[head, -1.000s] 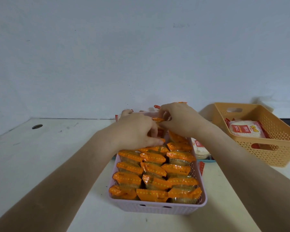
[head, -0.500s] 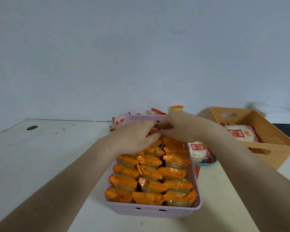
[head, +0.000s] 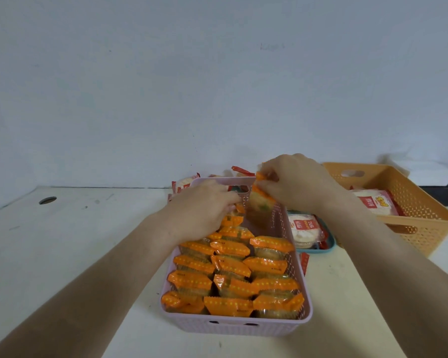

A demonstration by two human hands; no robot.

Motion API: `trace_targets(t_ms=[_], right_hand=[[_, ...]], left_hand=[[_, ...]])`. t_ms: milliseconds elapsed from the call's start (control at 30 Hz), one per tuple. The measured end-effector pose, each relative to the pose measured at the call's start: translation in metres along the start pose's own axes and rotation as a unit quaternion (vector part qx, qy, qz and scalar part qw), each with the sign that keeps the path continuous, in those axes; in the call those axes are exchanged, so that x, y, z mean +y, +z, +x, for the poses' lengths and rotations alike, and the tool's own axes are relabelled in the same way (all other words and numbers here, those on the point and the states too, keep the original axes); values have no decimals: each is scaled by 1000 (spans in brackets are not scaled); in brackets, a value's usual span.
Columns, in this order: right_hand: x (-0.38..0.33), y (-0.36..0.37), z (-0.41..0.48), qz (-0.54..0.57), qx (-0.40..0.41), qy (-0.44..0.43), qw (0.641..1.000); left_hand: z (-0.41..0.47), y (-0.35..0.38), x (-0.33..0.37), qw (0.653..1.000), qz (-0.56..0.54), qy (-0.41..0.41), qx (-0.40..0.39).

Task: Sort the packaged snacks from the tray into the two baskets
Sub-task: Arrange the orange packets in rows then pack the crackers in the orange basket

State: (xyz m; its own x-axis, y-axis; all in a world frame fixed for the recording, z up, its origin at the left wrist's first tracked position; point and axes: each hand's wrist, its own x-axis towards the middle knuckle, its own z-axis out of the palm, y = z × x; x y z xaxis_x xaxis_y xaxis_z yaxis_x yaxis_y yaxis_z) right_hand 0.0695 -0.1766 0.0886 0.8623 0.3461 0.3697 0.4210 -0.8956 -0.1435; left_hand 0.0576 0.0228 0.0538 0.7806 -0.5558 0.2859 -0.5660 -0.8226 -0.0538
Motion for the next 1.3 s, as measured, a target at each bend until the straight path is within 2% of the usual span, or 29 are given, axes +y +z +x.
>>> trace_targets(t_ms=[100,167,267,367,433,533,600,667,733,800,867,1000,1167,1233,1300], right_hand=[[-8,9,6,21,13,-10,1000],[-13,16,7,30,1,-19,999],[-15,23,8,31,-4,-29,999],[-14,30,10,104,15,-13,994],[-14,34,11,171,23,8,985],[-14,35,11,233,-28,8,972],[-12,29,7,186,-34,-6,982],[-9,19,-2,59,-18,-25,998],[-7,10,-12,-41,-70,-55,995],[-8,7,-22,-60,-166,-85,981],[-8,9,-27,-36,-211,-98,972],[-3,7,-28,13,-244,-119,962],[0,3,-29,88,-321,-127,935],[-1,-1,-31,161,-278,-116,940],[4,-3,-25,259,-148,-77,951]], left_hand=[[2,5,-5,994,-65,-55,-69],[2,5,-5,991,-102,-59,-57],[-2,4,-1,988,-146,-60,5],[-4,4,-3,979,-173,-97,51],[-3,2,-4,976,-184,-114,40],[5,0,-1,973,-205,-110,-1],[12,3,-3,979,-179,-99,-15],[16,4,-6,986,-139,-83,-27],[14,5,-7,990,-121,-65,-33],[10,4,-3,993,-91,-52,-49],[6,6,-2,994,-63,-59,-63],[6,4,-2,992,-71,-71,-80],[6,-1,3,985,-58,-55,-150],[5,-4,3,987,-64,-44,-140],[4,-13,3,990,-105,-49,-75]])
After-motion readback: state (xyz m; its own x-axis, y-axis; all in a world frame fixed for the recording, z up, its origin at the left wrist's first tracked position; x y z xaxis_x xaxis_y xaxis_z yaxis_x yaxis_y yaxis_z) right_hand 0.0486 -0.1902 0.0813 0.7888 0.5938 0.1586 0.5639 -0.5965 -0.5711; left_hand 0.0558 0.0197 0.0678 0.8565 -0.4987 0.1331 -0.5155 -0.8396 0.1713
